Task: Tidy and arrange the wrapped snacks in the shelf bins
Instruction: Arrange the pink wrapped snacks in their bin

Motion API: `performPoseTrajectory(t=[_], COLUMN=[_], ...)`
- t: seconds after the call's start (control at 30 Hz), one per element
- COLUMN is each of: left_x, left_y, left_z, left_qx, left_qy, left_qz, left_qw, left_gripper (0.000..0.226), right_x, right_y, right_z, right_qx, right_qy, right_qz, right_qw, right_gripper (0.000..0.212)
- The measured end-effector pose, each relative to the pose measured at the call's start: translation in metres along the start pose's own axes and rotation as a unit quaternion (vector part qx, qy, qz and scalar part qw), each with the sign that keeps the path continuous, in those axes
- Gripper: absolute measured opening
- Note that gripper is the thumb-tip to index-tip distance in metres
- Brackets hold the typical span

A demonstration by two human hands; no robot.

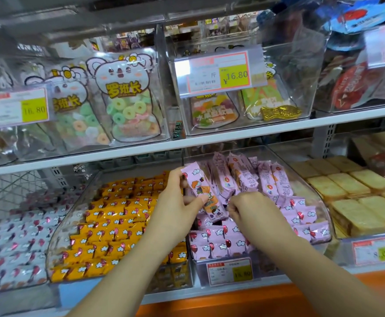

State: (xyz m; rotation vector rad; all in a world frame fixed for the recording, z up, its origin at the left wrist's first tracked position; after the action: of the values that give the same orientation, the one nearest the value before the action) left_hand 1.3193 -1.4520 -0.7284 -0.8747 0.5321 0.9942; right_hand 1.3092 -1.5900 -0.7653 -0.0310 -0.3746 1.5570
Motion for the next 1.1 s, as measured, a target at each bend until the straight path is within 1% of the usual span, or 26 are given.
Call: performPoseTrajectory(t=[0.1, 0.2, 0.27, 0.4, 0.47, 0.5, 0.6, 0.73, 0.83, 0.97, 1.0, 1.03, 1.1], left_x=[0.006, 0.014, 0.012, -0.003, -0.007, -0.006, 0.008, 0.018, 0.015, 0.006, 0.004, 0.003, 0.002], left_y=[-0.002, -0.001, -0.001, 0.000, 0.001, 0.001, 0.002, 0.003, 0.001, -0.004, -0.003, -0.002, 0.000], left_z=[0.005, 0.012, 0.015, 0.012, 0.008, 0.007, 0.008, 0.005, -0.001, -0.006, -0.013, -0.021, -0.038], left_qx=[-0.005, 0.002, 0.007, 0.008, 0.005, 0.001, -0.003, 0.016, 0.045, 0.058, 0.076, 0.101, 0.145], left_qy=[-0.016, -0.066, -0.097, -0.144, -0.120, -0.098, -0.034, -0.022, -0.074, -0.175, -0.211, -0.266, -0.378], left_qz=[0.015, 0.031, 0.026, -0.011, -0.019, -0.010, 0.041, 0.056, 0.041, 0.005, -0.003, -0.008, -0.036], left_qw=[1.000, 0.997, 0.995, 0.990, 0.993, 0.995, 0.999, 0.998, 0.995, 0.983, 0.974, 0.959, 0.914], left_gripper=[0.036, 0.036, 0.036, 0.036, 0.036, 0.036, 0.033, 0.033, 0.036, 0.039, 0.042, 0.045, 0.046], right_x=[-0.005, -0.008, -0.009, -0.008, -0.008, -0.008, -0.008, -0.008, -0.008, -0.008, -0.009, -0.010, -0.011], right_y=[-0.001, -0.002, -0.002, -0.002, -0.001, 0.000, 0.000, 0.000, 0.001, 0.002, 0.002, 0.002, 0.002], right_z=[-0.003, -0.004, -0.003, -0.002, -0.002, -0.001, 0.001, 0.001, 0.001, 0.002, 0.002, 0.003, 0.003], right_qx=[0.016, 0.023, 0.025, 0.031, 0.033, 0.032, 0.035, 0.042, 0.045, 0.042, 0.041, 0.037, 0.027], right_qy=[-0.020, -0.042, -0.056, -0.069, -0.071, -0.072, -0.074, -0.078, -0.080, -0.081, -0.084, -0.088, -0.094], right_qz=[-0.016, -0.029, -0.035, -0.039, -0.041, -0.042, -0.041, -0.045, -0.046, -0.045, -0.047, -0.049, -0.049], right_qw=[1.000, 0.998, 0.998, 0.996, 0.996, 0.996, 0.996, 0.995, 0.995, 0.995, 0.995, 0.994, 0.994], right_gripper=[0.017, 0.015, 0.016, 0.017, 0.017, 0.017, 0.016, 0.017, 0.017, 0.017, 0.017, 0.017, 0.017])
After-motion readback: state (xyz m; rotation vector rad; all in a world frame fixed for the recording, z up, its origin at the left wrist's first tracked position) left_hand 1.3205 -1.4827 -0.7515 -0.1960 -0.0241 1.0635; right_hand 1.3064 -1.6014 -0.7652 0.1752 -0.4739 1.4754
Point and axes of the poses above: each hand's wrist, its own y-axis away from the middle knuckle, its own z-axis out of the back of the hand, x = y × z, the point moved 10 cm from there along -y, towards the middle knuckle, and after that the axes turned 5 degrees about -z, right-handed, at the moved point
